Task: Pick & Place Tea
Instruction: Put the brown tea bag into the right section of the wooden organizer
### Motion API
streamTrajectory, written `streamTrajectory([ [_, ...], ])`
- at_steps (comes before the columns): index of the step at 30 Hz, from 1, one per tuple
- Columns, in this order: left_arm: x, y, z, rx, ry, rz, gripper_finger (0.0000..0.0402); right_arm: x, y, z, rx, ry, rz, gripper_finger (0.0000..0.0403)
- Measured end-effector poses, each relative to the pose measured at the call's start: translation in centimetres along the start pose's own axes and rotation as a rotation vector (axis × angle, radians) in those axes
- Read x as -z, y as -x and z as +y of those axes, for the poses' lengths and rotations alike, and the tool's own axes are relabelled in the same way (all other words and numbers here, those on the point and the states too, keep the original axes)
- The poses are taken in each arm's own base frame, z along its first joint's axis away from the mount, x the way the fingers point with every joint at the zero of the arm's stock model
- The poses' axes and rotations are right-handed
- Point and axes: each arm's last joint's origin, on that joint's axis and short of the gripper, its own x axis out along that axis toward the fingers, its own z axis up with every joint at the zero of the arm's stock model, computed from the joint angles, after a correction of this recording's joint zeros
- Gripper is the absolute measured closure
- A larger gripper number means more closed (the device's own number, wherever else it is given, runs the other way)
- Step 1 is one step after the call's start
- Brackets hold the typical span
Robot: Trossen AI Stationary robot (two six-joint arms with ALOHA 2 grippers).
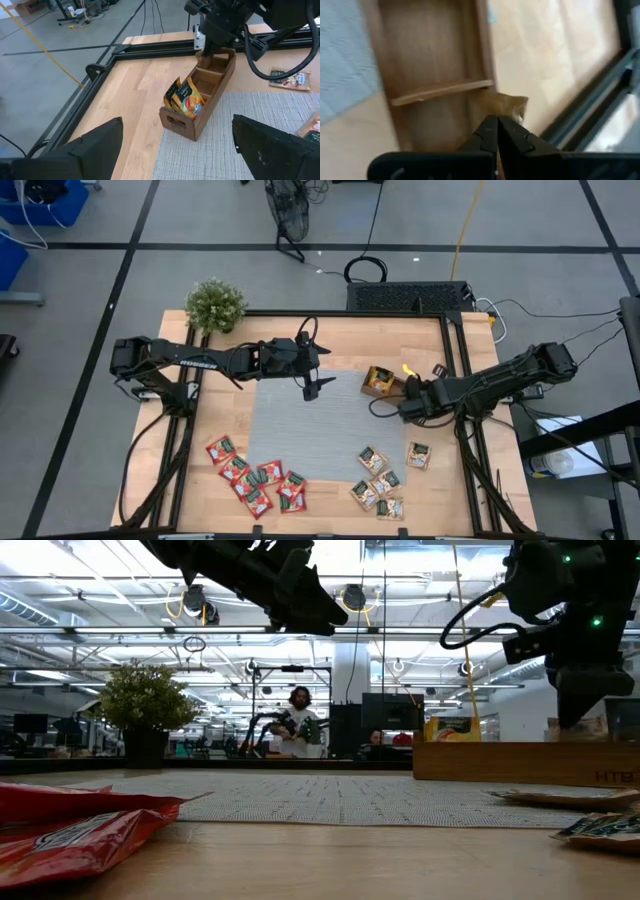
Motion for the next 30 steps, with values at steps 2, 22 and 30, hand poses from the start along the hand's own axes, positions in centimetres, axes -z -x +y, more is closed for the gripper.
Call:
streamTrajectory([
  [2,0.0,0.0,0.0,0.000,0.000,0.000,0.0036,0.1,0.0,-0.2,0.037,0.006,-0.007,0.0403],
  [22,0.0,0.0,0.0,0.000,0.000,0.000,0.0036,-2.9,5.6,3.8,-0.401,0.233,-0.370,0.0403],
  [30,-0.1,0.0,0.0,-0.002,0.001,-0.007,0.0036,-4.6,10.2,7.7,-0.966,0.365,-0.851,0.0393],
])
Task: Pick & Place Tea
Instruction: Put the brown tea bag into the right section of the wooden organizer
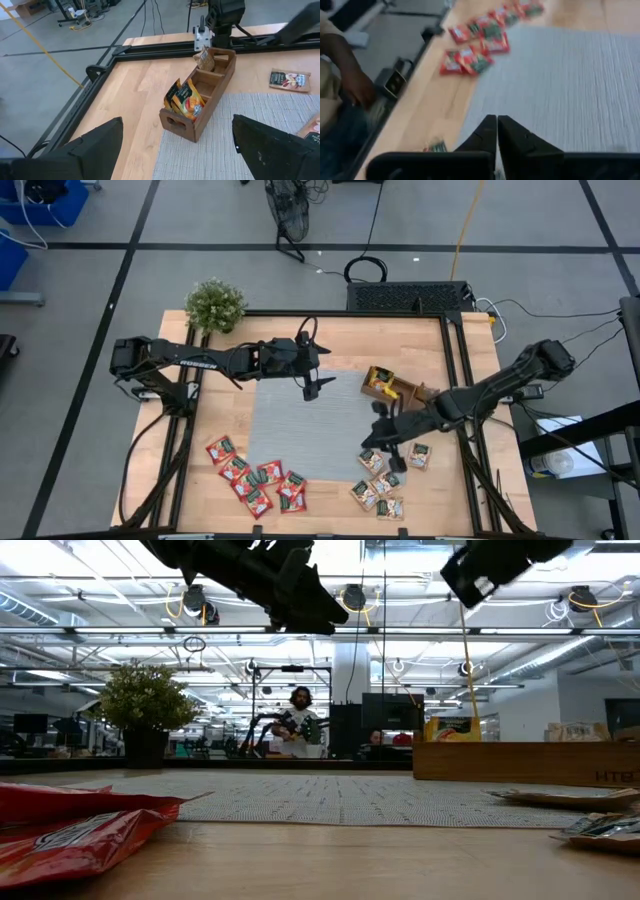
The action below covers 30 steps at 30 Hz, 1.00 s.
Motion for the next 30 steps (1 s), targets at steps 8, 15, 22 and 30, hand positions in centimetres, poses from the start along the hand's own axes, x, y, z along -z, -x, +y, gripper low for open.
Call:
streamTrajectory([
  [8,0.0,0.0,0.0,0.000,0.000,0.000,0.0036,2.1,-4.3,4.3,0.185,0.425,0.287,0.0238],
  [15,0.0,0.0,0.0,0.000,0.000,0.000,0.0036,6.3,-7.2,5.8,0.236,0.583,0.604,0.0159],
  [22,0.0,0.0,0.0,0.000,0.000,0.000,0.0036,7.2,-7.6,6.6,0.227,0.553,0.615,0.0183],
  [30,0.0,0.0,0.0,0.000,0.000,0.000,0.0036,7.8,-7.6,6.7,0.182,0.467,0.621,0.0203],
])
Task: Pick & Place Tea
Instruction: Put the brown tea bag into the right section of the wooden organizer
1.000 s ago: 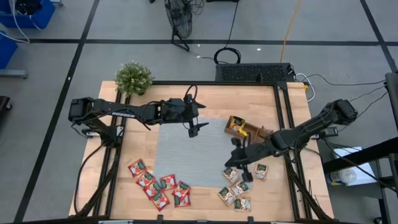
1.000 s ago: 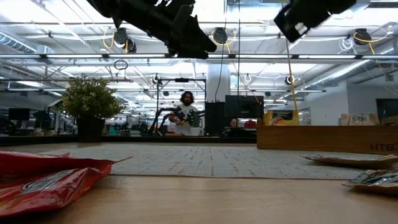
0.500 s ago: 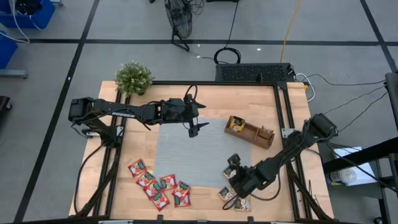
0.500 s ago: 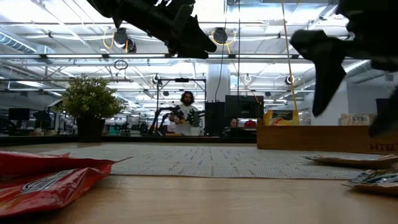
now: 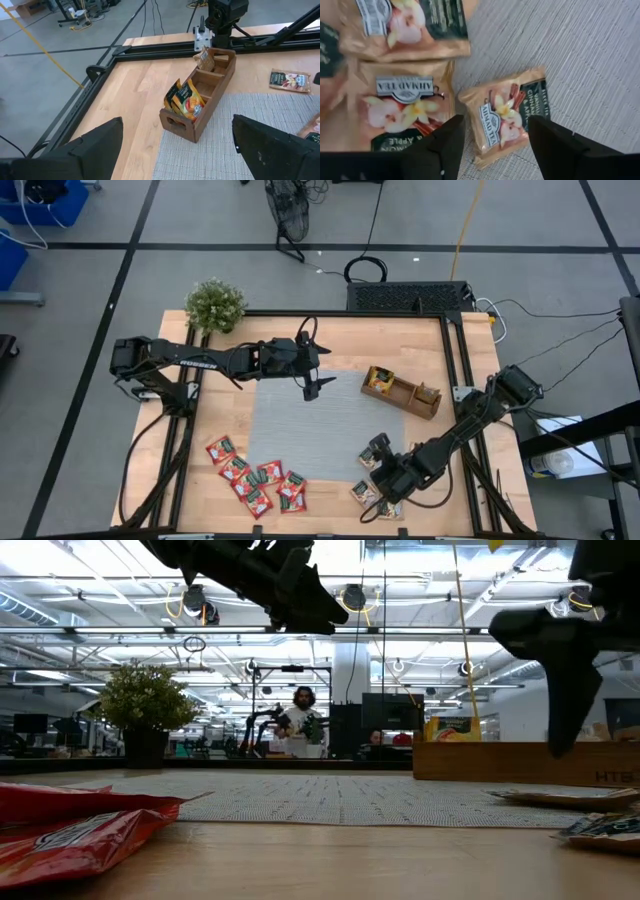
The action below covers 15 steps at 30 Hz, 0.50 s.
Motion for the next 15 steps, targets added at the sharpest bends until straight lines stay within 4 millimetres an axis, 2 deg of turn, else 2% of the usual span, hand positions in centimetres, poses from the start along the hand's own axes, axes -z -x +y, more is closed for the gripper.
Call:
streamTrajectory([
  [10,0.0,0.0,0.0,0.000,0.000,0.000,0.0036,1.7,-1.3,0.0,0.017,0.000,0.026,0.0205],
  [15,0.0,0.0,0.0,0.000,0.000,0.000,0.0036,1.6,-1.3,0.1,0.008,-0.002,0.015,0.0239],
])
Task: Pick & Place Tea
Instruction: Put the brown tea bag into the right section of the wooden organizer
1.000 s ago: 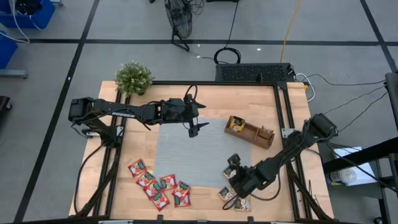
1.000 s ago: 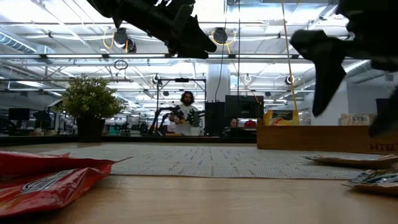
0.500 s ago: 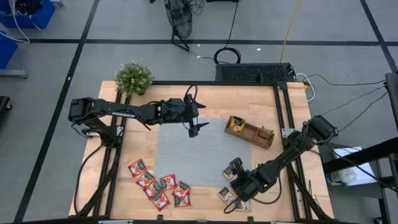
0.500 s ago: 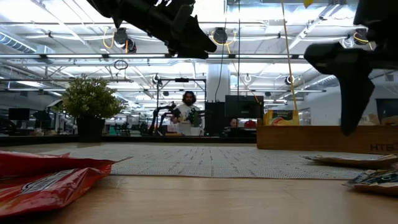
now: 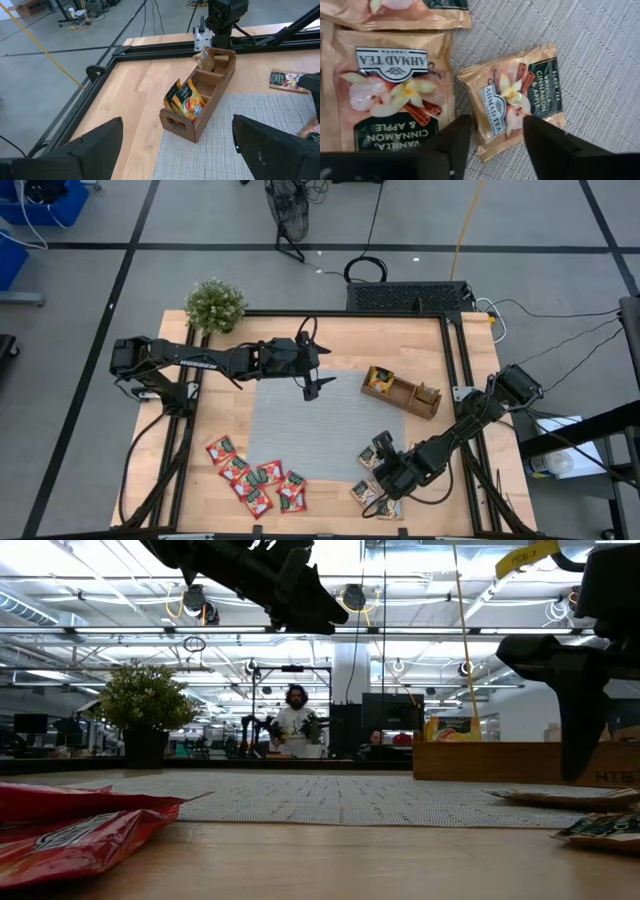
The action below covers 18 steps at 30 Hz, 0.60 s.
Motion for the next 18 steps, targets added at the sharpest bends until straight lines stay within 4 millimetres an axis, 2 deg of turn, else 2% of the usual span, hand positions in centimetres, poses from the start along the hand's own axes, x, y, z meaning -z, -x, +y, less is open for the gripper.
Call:
streamTrajectory([
  [9,0.00,0.00,-0.01,0.000,0.000,0.000,0.0036,0.04,-0.02,0.21,-0.009,-0.003,0.000,0.0383],
  [14,0.00,0.00,0.00,0.000,0.000,0.000,0.0036,-0.13,-0.07,0.19,0.006,-0.028,-0.021,0.0386],
  [18,0.00,0.00,0.00,0.000,0.000,0.000,0.0036,-0.76,0.51,-0.06,0.110,-0.069,-0.049,0.0396],
])
